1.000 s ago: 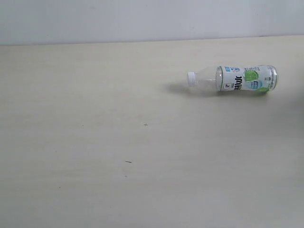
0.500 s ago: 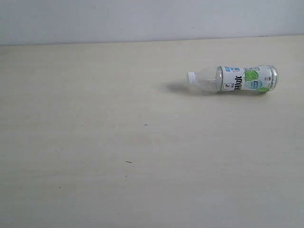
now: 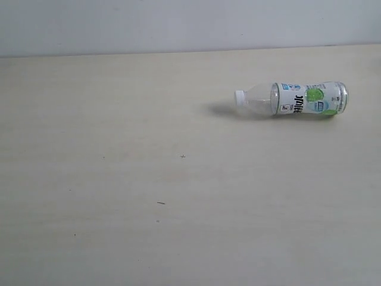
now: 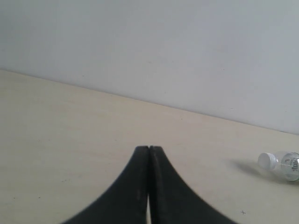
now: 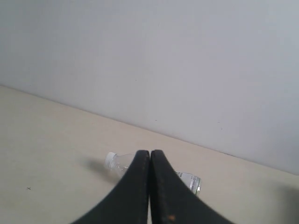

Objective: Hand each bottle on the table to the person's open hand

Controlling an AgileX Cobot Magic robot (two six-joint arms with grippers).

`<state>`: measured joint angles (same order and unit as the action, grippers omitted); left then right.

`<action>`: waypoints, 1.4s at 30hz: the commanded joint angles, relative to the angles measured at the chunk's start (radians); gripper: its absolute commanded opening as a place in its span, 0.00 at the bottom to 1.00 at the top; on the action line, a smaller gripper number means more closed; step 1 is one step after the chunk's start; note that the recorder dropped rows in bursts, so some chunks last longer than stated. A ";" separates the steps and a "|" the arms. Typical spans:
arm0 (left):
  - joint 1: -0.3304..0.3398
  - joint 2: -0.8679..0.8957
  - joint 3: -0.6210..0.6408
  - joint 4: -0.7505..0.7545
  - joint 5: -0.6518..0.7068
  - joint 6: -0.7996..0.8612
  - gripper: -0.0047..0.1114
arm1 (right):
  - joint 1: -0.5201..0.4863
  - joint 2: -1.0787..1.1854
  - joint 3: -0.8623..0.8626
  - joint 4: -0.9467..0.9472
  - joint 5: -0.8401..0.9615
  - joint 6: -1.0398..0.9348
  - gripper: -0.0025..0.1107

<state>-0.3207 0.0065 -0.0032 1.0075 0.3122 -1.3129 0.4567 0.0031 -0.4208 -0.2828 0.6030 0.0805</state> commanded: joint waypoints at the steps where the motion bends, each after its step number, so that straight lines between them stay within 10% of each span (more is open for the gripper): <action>1: 0.002 -0.007 0.003 0.003 0.001 -0.001 0.04 | -0.003 -0.003 0.007 -0.007 -0.014 0.002 0.02; 42: 0.002 -0.007 0.003 0.003 0.001 -0.001 0.04 | -0.003 -0.003 0.007 -0.032 -0.022 0.050 0.02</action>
<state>-0.3207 0.0065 -0.0032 1.0075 0.3122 -1.3129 0.4567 0.0031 -0.4208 -0.2826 0.6312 0.0908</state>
